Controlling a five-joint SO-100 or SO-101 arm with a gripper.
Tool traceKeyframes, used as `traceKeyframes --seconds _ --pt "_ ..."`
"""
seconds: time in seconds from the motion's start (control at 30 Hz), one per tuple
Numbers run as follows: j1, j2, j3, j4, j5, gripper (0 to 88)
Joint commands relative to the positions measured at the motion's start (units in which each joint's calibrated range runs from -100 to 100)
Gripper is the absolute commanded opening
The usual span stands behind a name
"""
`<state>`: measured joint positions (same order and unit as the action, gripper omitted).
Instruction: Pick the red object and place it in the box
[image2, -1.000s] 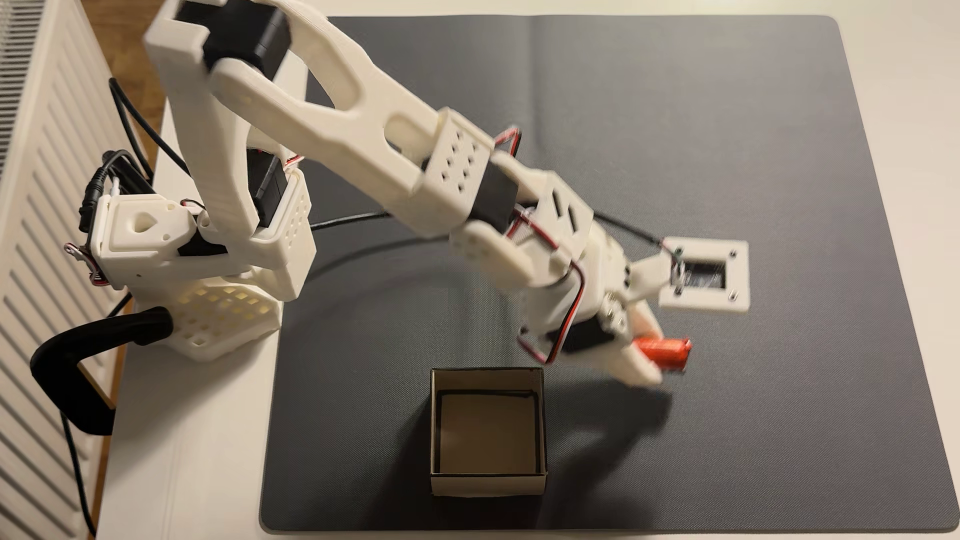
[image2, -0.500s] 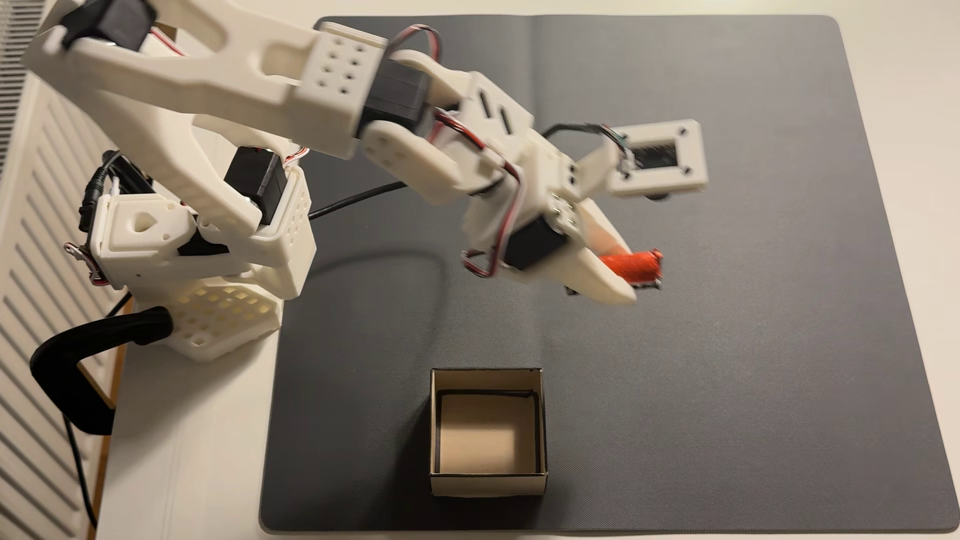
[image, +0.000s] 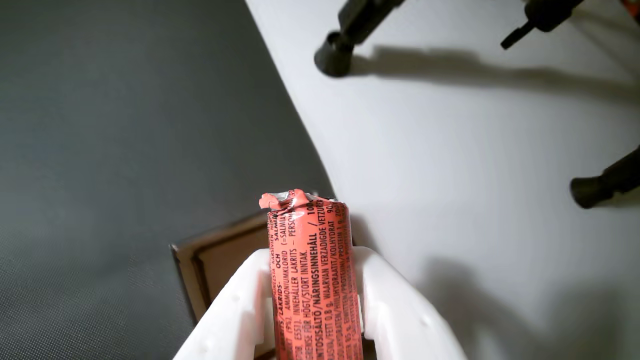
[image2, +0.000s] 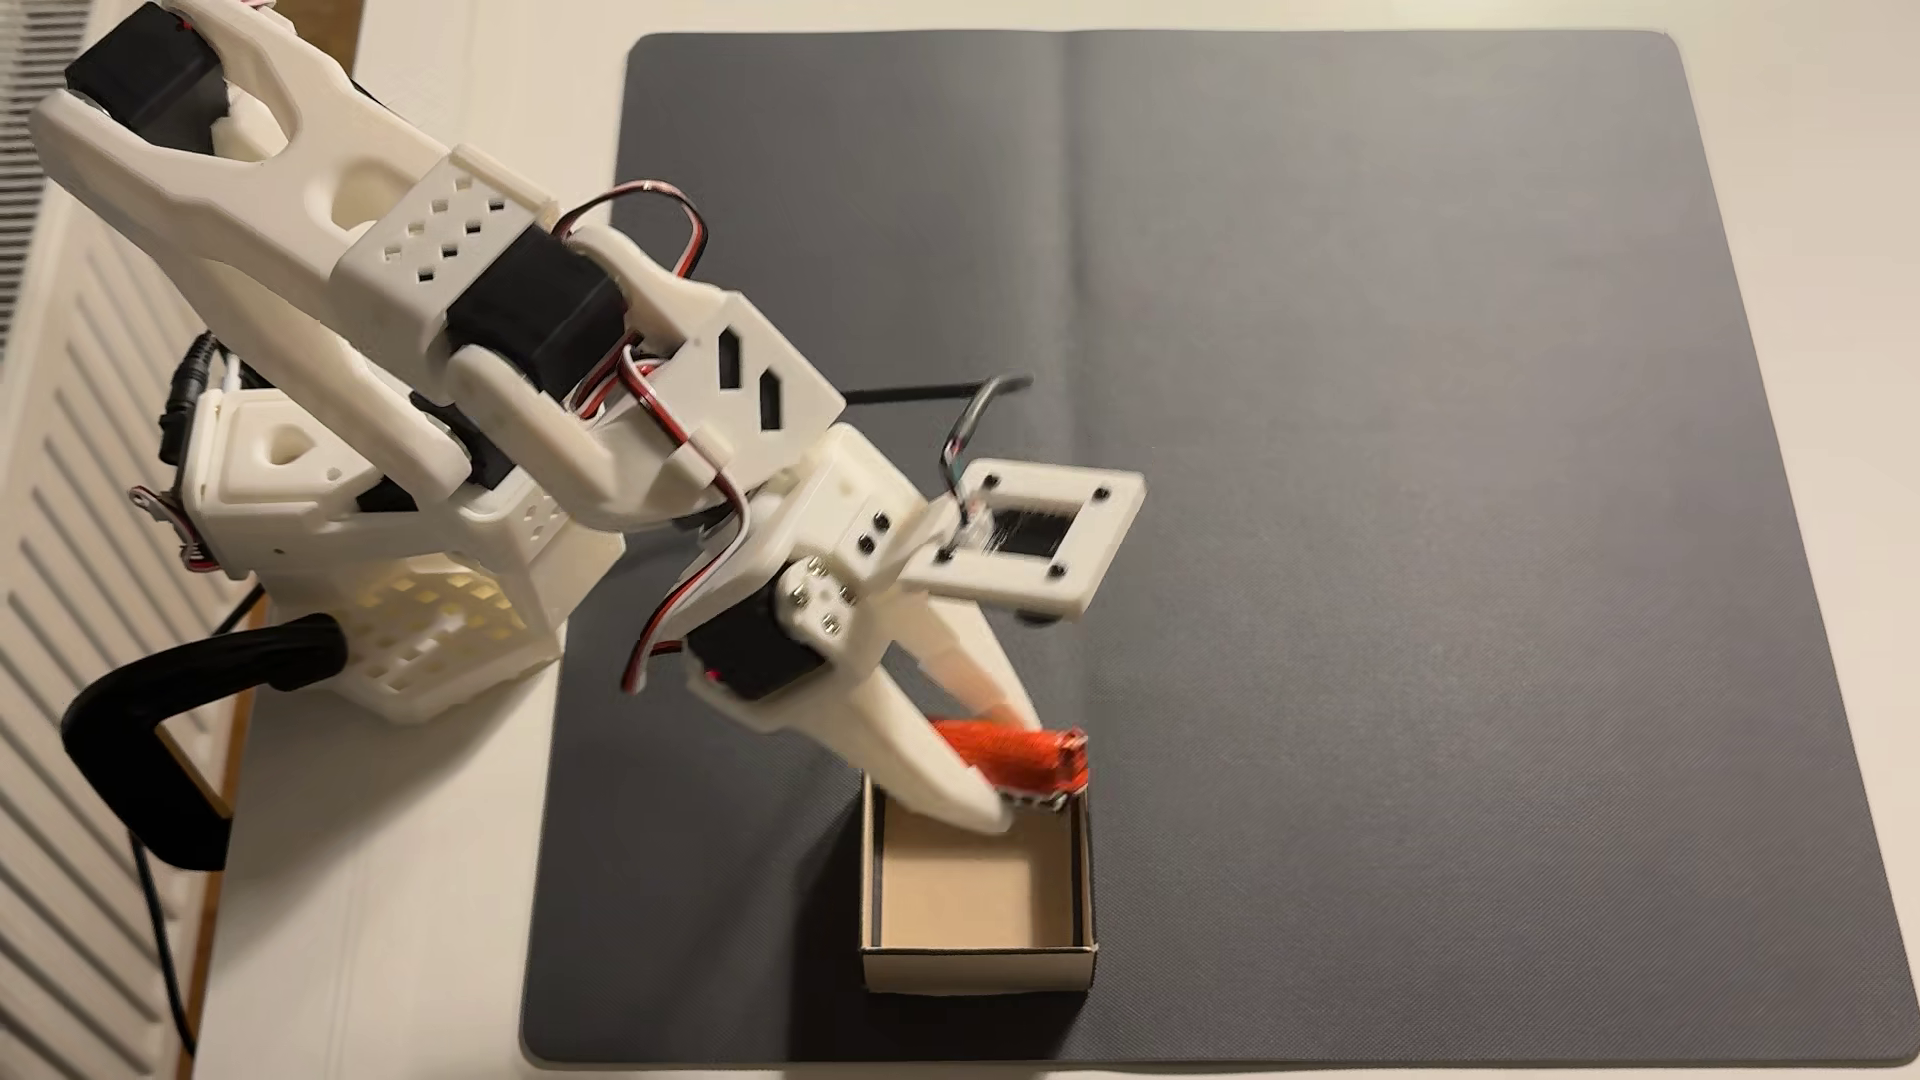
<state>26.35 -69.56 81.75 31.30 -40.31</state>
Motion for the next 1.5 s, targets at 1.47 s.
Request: traceKeyframes --seconds 1.47 --pt "-2.30 -2.04 11.90 -13.73 -0.63 13.9"
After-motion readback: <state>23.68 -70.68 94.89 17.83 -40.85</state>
